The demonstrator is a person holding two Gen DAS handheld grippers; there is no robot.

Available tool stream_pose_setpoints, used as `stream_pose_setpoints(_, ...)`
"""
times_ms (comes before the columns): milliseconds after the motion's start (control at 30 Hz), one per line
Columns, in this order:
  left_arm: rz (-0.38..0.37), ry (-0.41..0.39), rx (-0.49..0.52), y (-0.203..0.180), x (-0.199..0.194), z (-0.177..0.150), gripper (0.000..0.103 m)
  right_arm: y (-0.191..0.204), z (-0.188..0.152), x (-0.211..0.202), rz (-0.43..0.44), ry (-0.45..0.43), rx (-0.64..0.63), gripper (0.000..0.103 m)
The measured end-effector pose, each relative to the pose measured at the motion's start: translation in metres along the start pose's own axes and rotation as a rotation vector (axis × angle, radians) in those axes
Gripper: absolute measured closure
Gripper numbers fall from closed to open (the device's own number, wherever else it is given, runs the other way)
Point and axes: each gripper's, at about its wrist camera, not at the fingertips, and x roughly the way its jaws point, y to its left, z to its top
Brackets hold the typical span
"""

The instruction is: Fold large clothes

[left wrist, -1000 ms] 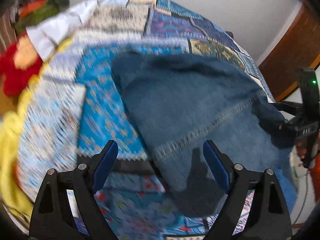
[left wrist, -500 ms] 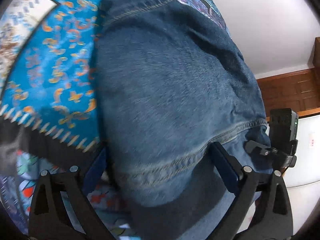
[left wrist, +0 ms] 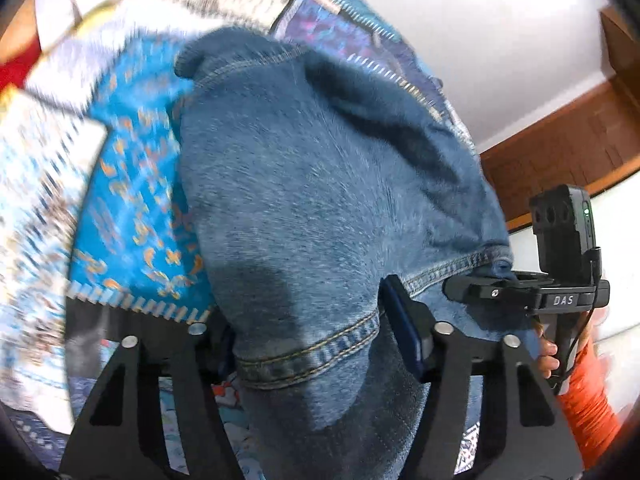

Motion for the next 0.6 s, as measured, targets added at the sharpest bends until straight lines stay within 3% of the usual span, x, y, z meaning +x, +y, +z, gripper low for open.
stream_pose_setpoints(133, 0.001, -0.075, 0.037, -0.016, -0.044, 0.008, 0.045, 0.032, -0.008, -0.025, -0.025, -0.068, -0.044, 0.053)
stream_pose_setpoints(433, 0.061, -0.252, 0.135, -0.028, -0.155, 0.014, 0.045, 0.118, -0.006, -0.072, 0.029, -0.212, -0.128, 0.053)
stream_pose_setpoints(600, 0.077, -0.253, 0.112, 0.000, -0.177, 0.006, 0.045, 0.149, -0.007, -0.058, 0.058, -0.234, -0.141, 0.053)
